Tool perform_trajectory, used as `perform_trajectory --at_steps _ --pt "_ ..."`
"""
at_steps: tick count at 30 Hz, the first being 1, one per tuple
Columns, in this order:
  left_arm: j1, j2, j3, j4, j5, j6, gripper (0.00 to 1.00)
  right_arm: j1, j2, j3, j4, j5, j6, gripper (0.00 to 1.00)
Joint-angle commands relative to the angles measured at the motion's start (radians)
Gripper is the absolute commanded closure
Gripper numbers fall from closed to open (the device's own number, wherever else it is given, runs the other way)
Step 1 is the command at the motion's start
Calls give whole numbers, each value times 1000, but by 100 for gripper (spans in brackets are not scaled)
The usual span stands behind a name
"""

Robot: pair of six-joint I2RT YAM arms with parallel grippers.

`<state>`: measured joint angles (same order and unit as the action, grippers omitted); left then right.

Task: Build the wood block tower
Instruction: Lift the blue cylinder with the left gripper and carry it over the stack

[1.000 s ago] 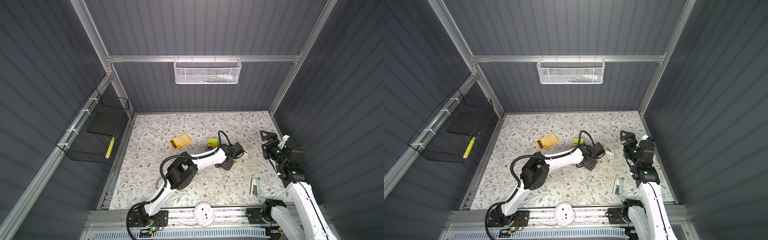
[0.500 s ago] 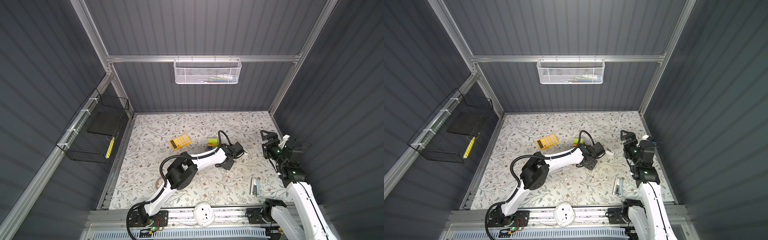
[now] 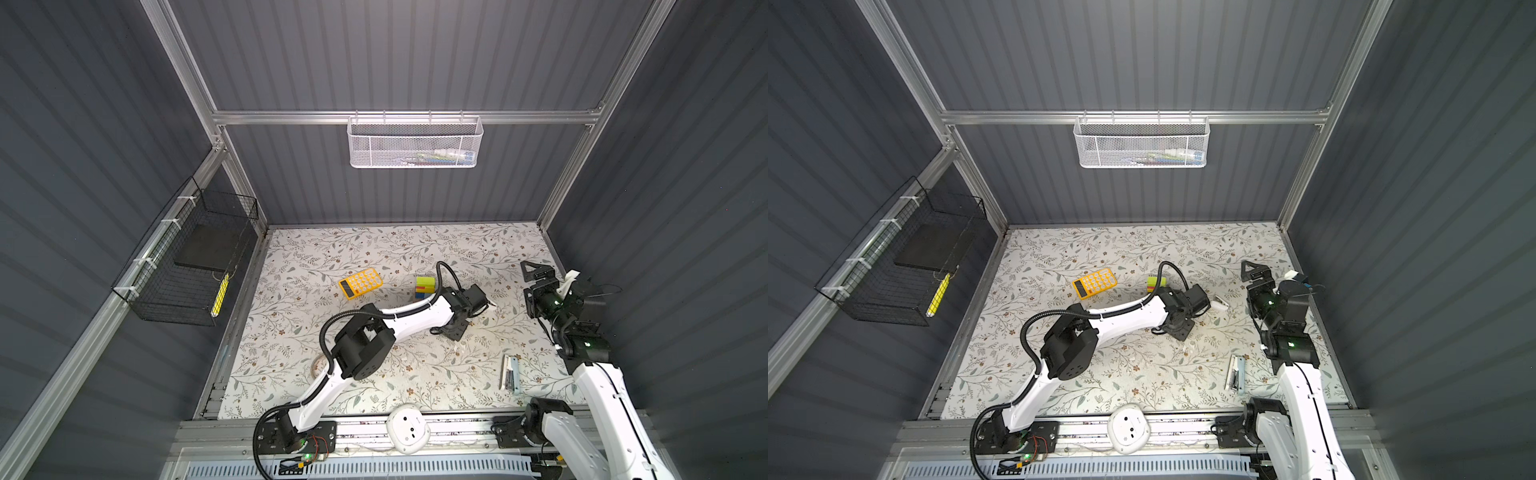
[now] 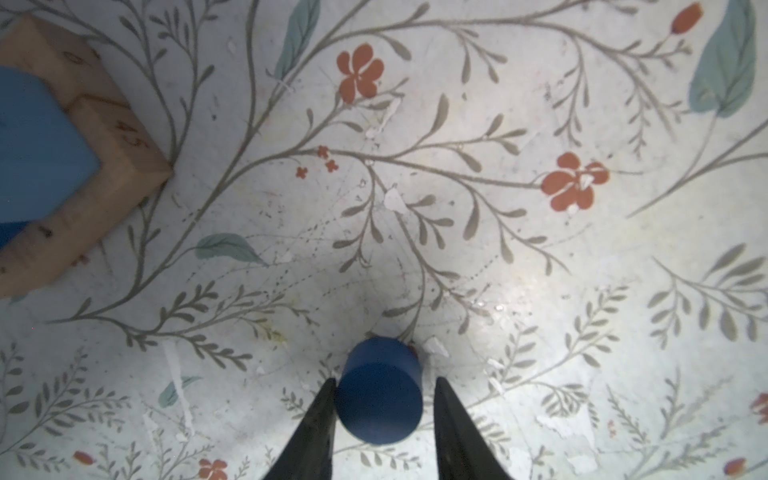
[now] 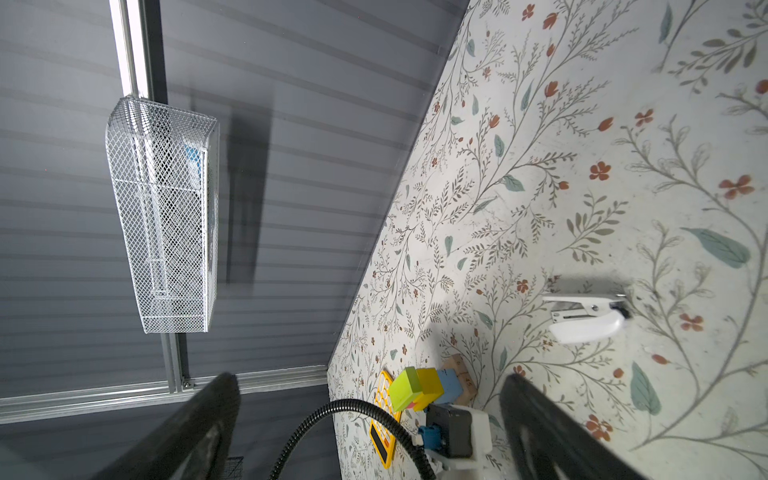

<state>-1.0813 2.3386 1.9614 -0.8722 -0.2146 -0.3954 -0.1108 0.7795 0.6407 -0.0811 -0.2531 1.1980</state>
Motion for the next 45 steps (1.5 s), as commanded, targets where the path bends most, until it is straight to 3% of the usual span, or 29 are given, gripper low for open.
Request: perform_trajectory --at_steps 1,22,45 --pt "-6 22 25 -30 22 -8 61 -4 4 -9 14 9 7 1" --pt "-5 30 30 -39 29 -10 63 -6 13 -15 19 8 15 1" --pt "-3 5 35 -43 18 -11 73 -7 21 -17 22 6 19 1"
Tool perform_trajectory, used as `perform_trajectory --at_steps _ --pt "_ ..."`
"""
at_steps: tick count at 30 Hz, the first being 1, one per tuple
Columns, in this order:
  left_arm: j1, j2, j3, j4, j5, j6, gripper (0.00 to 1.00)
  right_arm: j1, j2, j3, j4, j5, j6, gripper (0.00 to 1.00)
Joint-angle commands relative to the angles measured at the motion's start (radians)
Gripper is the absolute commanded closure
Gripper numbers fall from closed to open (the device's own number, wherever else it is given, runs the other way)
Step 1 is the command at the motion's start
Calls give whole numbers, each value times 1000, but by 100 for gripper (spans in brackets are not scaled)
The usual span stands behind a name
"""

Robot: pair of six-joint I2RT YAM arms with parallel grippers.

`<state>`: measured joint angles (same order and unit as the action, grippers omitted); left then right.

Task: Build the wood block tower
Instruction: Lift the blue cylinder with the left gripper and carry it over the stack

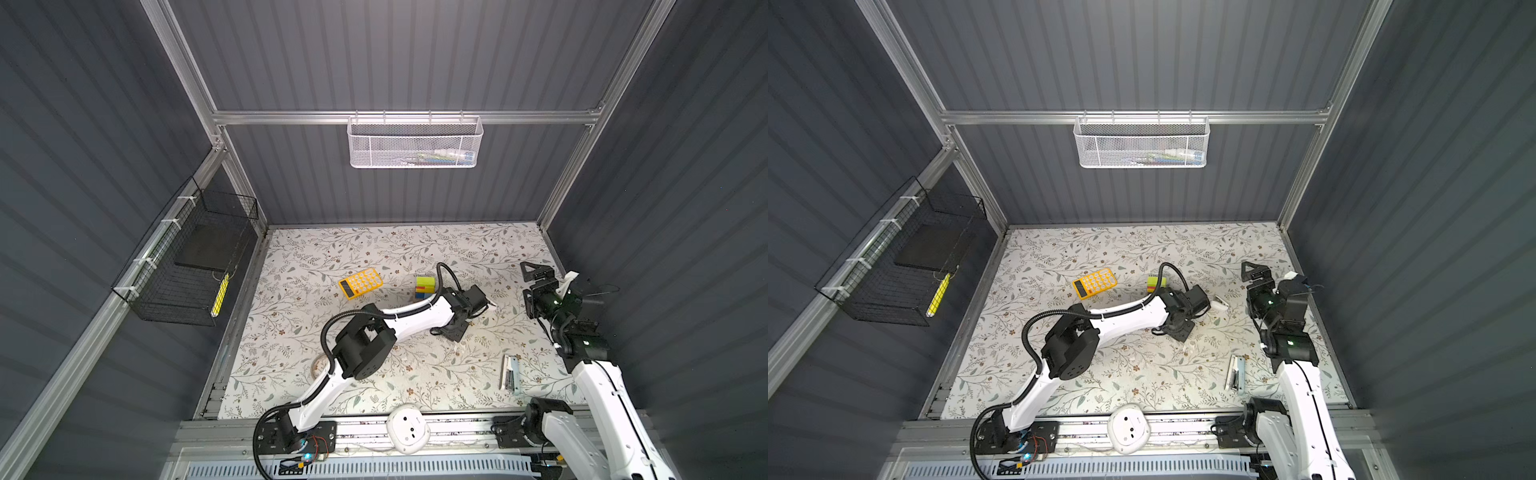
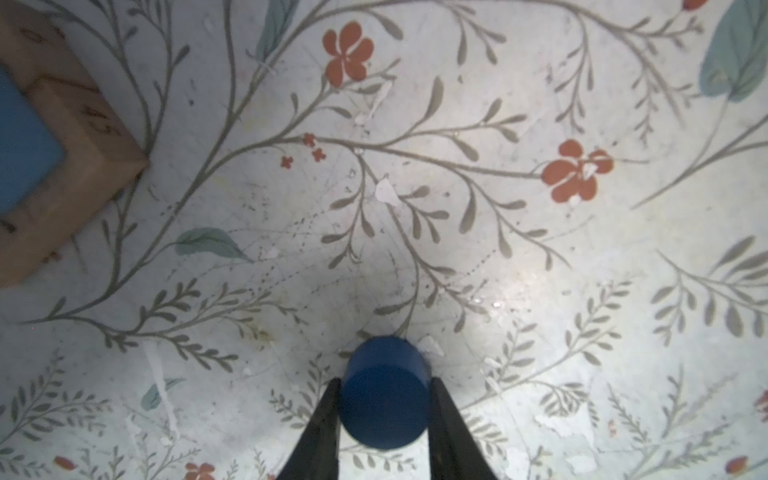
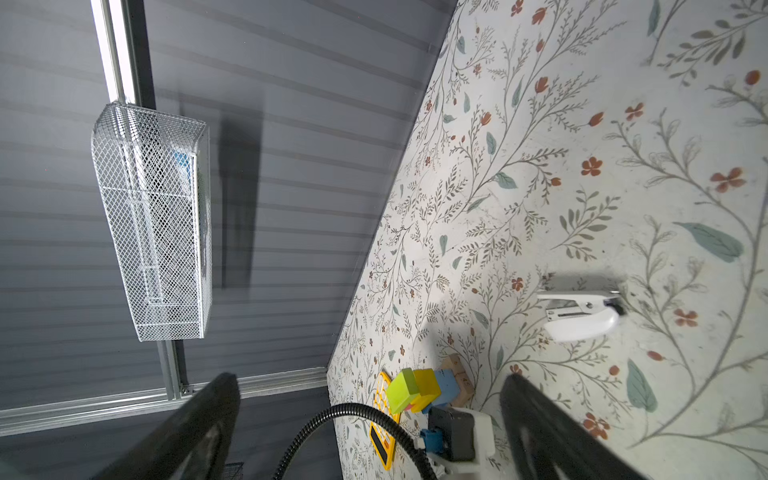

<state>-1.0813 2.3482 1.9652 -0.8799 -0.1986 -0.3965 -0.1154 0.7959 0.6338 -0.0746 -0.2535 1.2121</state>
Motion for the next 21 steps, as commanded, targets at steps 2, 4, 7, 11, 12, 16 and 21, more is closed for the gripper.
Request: perform_trajectory --at_steps 2,4,7,11,12,16,21 --pt "-3 -10 38 -41 3 -8 74 -3 5 -10 15 7 5 1" --pt "-3 -18 42 -45 5 -6 74 -3 6 -8 15 7 5 1" --pt "-3 -30 53 -56 10 -4 74 -4 9 -9 16 7 6 1" --pt "-3 -41 83 -83 12 8 75 -4 14 -8 16 6 4 1" --pt "-3 -44 95 -93 11 12 75 -4 15 -8 16 6 5 1" --pt "-3 -48 156 -151 6 26 75 -6 17 -8 16 5 5 1" --pt "4 -50 247 -220 3 49 74 -9 21 -9 16 2 3 1"
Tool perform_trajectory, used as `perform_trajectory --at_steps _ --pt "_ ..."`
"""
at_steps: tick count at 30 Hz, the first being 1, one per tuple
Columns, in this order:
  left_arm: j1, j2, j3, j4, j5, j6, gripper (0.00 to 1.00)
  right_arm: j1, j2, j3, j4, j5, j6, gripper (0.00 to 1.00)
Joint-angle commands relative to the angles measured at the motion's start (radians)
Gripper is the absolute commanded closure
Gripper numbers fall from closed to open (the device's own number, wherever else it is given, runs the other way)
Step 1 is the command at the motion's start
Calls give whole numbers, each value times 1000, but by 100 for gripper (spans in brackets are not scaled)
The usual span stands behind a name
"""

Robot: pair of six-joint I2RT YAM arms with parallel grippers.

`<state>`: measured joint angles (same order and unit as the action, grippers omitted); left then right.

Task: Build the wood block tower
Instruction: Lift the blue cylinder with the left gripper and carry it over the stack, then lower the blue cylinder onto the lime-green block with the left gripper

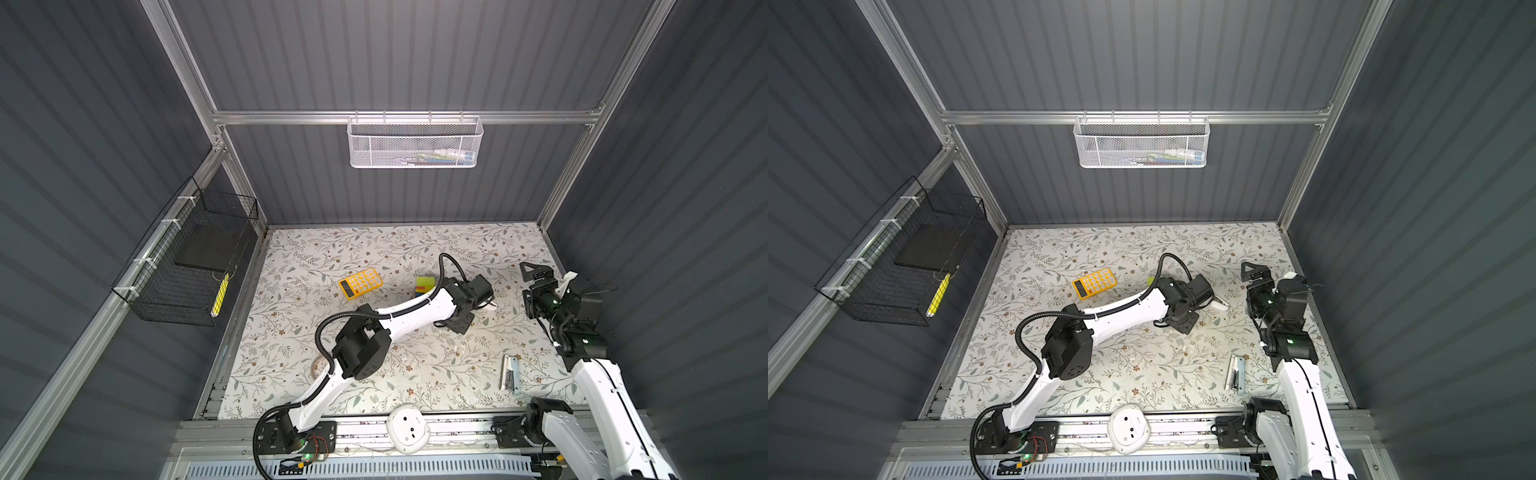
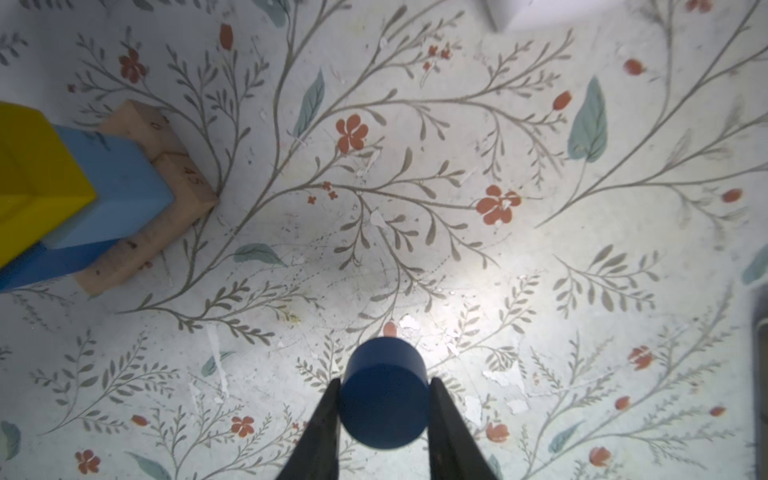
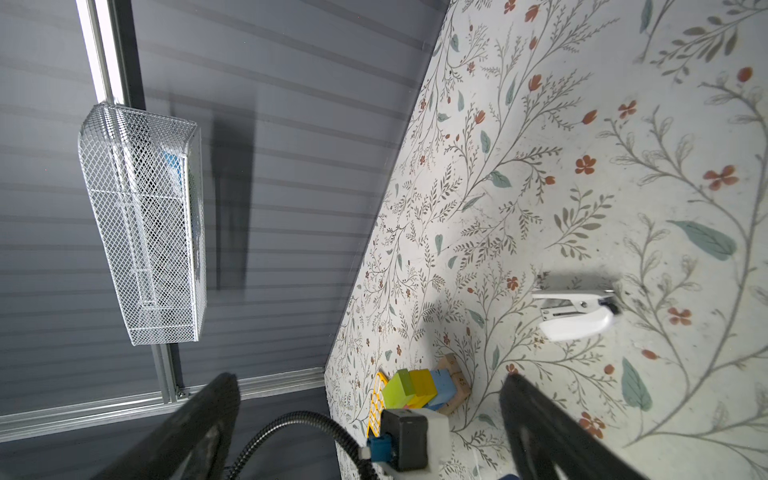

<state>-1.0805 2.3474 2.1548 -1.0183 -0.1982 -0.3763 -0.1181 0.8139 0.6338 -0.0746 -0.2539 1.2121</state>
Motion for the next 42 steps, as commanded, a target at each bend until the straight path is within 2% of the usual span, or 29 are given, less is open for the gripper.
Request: perform_trajectory --at_steps 1,6,13,21,42 --pt "9 -50 78 -100 6 32 73 -6 3 -9 16 2 3 1" --pt "48 -67 155 -156 20 53 73 -11 5 -5 15 -10 -2 1" --pt "135 -109 172 -183 30 84 73 -15 14 -5 15 -18 -5 1" --pt "199 -87 219 -199 2 114 73 -20 25 -3 11 -29 -9 1" --pt "256 5 256 -155 -14 129 73 -32 82 -1 32 -55 -5 1"
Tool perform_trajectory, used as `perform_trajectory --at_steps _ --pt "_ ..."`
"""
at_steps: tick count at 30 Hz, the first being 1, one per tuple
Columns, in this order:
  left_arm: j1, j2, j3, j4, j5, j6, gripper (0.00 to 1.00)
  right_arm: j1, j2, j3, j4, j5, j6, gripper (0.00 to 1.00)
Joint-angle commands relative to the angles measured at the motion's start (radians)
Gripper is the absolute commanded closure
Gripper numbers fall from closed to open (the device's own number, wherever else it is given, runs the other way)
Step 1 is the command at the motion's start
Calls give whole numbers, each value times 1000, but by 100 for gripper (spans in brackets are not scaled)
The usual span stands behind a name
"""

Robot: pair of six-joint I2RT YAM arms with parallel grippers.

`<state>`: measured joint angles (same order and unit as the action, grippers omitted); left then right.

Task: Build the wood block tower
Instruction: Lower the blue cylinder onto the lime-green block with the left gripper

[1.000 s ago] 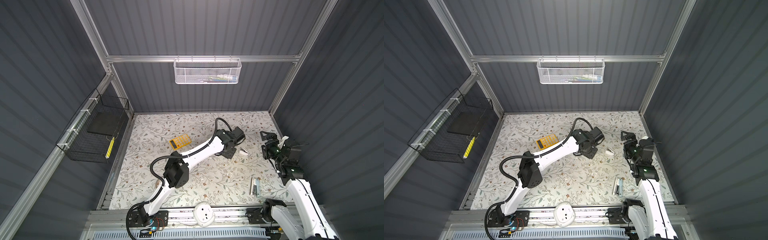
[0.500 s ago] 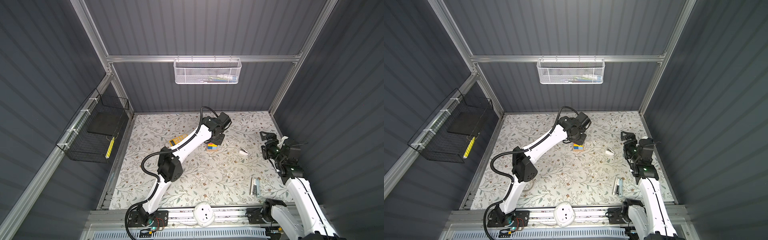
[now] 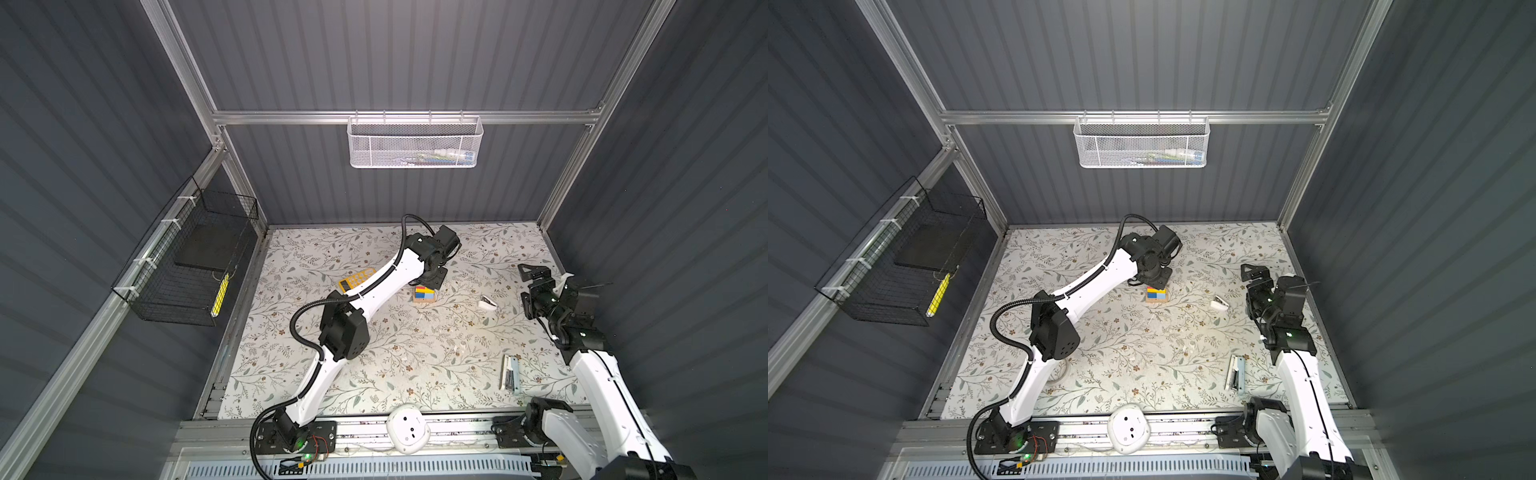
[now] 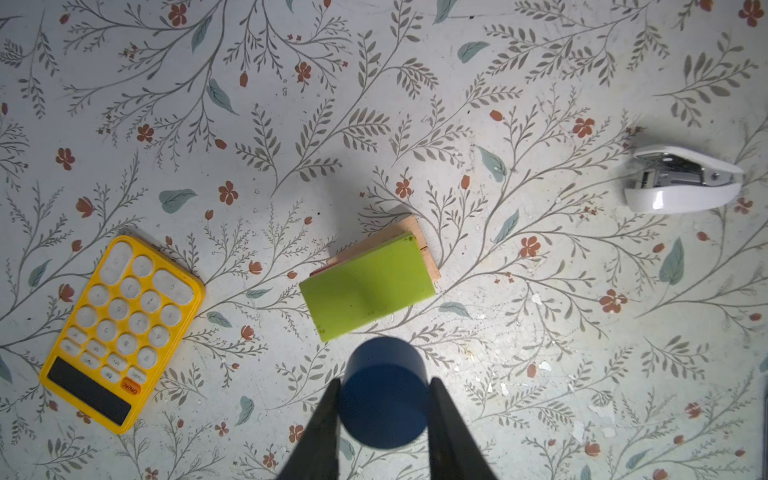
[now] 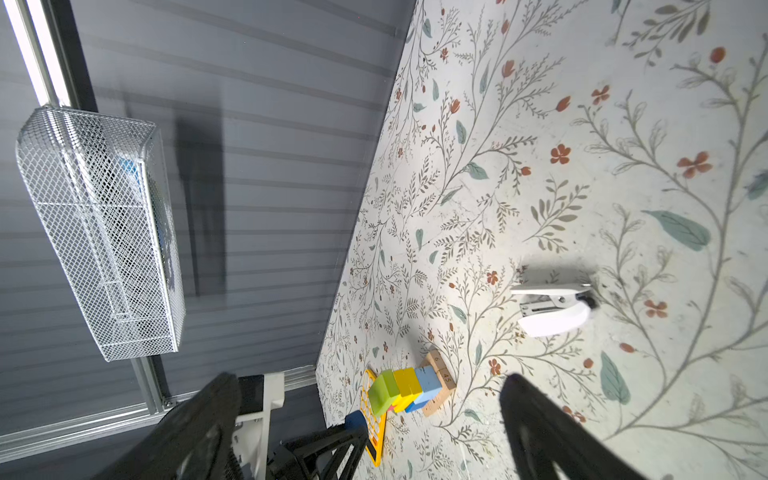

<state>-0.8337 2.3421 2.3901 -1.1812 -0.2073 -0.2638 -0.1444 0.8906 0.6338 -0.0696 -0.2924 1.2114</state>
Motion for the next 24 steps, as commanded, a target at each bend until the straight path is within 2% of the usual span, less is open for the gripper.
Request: perform_trajectory --at_steps 1,23,24 --pt "11 15 21 12 -1 17 73 -6 8 -2 27 -19 -5 1" --pt "23 52 23 46 8 5 73 -10 63 3 57 -32 3 1" --pt "23 52 24 47 9 4 73 -11 65 3 60 -70 3 1"
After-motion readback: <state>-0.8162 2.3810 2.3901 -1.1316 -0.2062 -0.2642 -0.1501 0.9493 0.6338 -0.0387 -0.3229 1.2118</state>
